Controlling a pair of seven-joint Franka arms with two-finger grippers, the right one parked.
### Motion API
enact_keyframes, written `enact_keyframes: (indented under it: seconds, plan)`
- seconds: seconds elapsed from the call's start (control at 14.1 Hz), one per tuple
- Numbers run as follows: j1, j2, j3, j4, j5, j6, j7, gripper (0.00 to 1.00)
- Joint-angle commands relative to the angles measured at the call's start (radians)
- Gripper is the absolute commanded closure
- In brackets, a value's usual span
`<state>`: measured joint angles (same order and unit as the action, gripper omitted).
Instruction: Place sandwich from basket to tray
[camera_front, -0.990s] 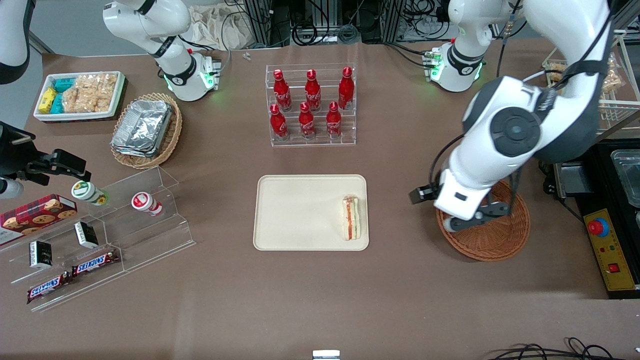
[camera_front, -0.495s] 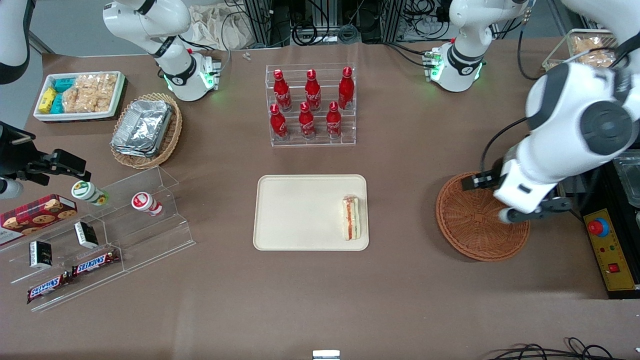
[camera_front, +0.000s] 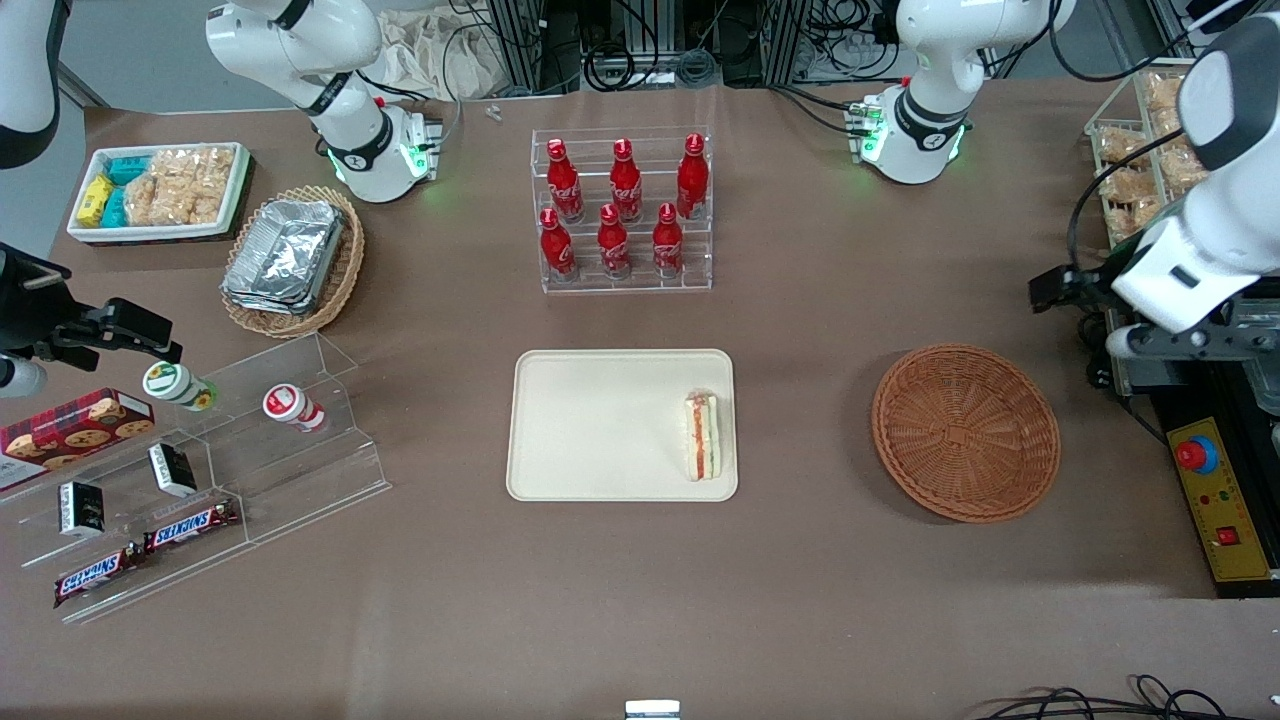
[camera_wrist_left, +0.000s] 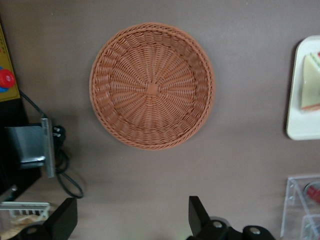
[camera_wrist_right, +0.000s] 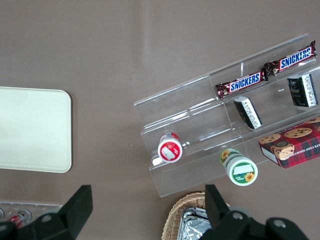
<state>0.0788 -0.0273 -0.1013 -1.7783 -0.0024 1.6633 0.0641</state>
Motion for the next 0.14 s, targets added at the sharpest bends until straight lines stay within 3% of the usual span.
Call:
enact_keyframes:
  seconds: [0.0,0.07]
  plan:
    - [-0.018,-0.003,0.026,0.018,0.007,-0.031,0.084,0.0]
    - [-0.019,0.024,0.023,0.052,0.016,-0.045,0.114,0.0]
